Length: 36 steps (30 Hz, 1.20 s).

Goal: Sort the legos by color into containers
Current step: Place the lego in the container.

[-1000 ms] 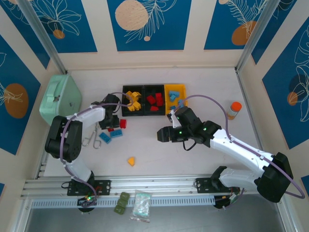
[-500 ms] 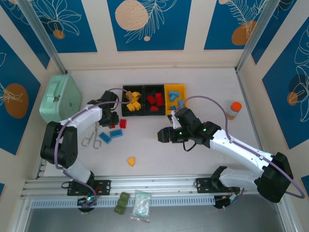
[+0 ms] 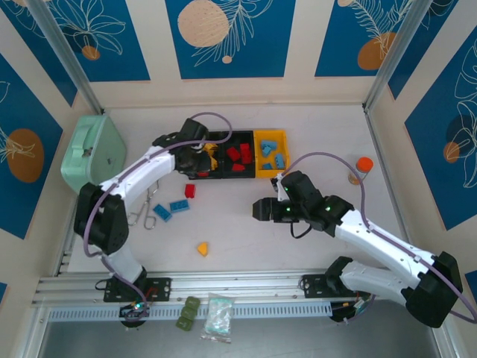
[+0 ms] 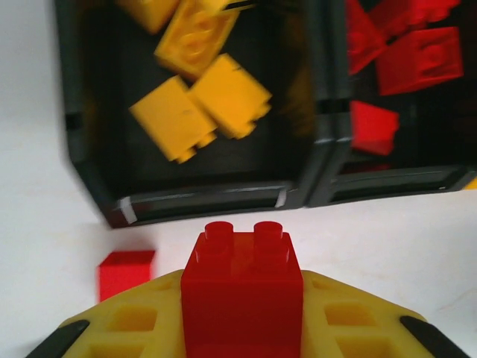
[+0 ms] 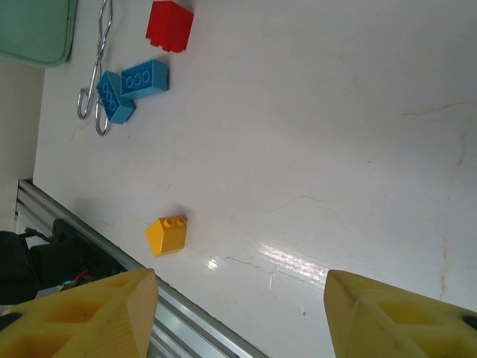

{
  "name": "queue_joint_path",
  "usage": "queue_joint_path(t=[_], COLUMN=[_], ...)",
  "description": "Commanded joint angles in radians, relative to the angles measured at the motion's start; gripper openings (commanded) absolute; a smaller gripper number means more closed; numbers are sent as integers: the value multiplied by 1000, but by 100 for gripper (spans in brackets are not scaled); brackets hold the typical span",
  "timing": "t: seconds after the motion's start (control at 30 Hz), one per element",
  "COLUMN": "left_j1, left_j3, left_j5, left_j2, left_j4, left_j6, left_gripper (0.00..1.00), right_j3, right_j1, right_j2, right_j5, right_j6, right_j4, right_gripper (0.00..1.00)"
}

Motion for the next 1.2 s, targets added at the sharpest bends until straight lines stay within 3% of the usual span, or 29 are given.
queue_joint_path(t=[0.0,0.43,0.73,1.0,1.17], left_j1=[-38,-124,-138,-144,-149], left_j3=[90,479,571,633,603], left_j5=[15,-17,-21,-36,-22], left_j2=[80,386,483,484,410], left_j4=[-52,-159,-189,-221,-217], left_j6=[-8,20,22,36,40], left_gripper=[25,26,30,52,55], right_j3=[-31,-96,-99,-90,-89], right_j1=[-11,-25,-50,-56,-56], right_j2=[-44,-155,-163,-145,-145], right_j5=[24,48,33,21,17], right_j6=[31,87,88,87,83], right_j4=[-29,-67,-63,-55,-51], right_gripper=[61,61,61,61,61])
